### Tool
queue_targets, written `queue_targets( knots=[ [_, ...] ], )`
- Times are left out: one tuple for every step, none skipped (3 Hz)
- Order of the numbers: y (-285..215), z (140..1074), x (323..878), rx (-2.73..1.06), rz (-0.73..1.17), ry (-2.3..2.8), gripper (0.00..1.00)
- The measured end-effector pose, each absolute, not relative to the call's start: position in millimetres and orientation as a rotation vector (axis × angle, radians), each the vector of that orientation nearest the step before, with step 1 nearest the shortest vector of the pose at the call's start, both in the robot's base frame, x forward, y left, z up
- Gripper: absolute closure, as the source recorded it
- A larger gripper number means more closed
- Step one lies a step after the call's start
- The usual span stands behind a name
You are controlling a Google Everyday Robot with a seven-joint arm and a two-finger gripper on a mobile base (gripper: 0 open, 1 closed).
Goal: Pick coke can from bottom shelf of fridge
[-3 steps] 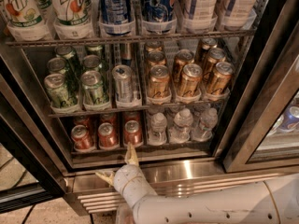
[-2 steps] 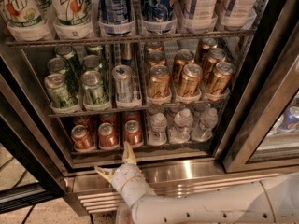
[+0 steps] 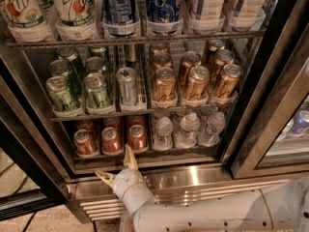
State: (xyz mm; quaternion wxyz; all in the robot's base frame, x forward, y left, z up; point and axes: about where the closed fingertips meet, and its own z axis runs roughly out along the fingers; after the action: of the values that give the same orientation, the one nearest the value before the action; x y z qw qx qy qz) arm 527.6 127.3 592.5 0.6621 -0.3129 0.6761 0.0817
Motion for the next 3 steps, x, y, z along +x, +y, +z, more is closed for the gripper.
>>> queue_targets(
  knots=[
    [135.0, 592.1, 532.5, -0.68, 0.19, 1.5, 0.3],
    [140.9, 591.6, 538.2, -0.653, 0.192, 1.479, 0.32],
    [141.5, 593.0, 544.0, -0.63, 0.179, 1.465, 0.36]
  ],
)
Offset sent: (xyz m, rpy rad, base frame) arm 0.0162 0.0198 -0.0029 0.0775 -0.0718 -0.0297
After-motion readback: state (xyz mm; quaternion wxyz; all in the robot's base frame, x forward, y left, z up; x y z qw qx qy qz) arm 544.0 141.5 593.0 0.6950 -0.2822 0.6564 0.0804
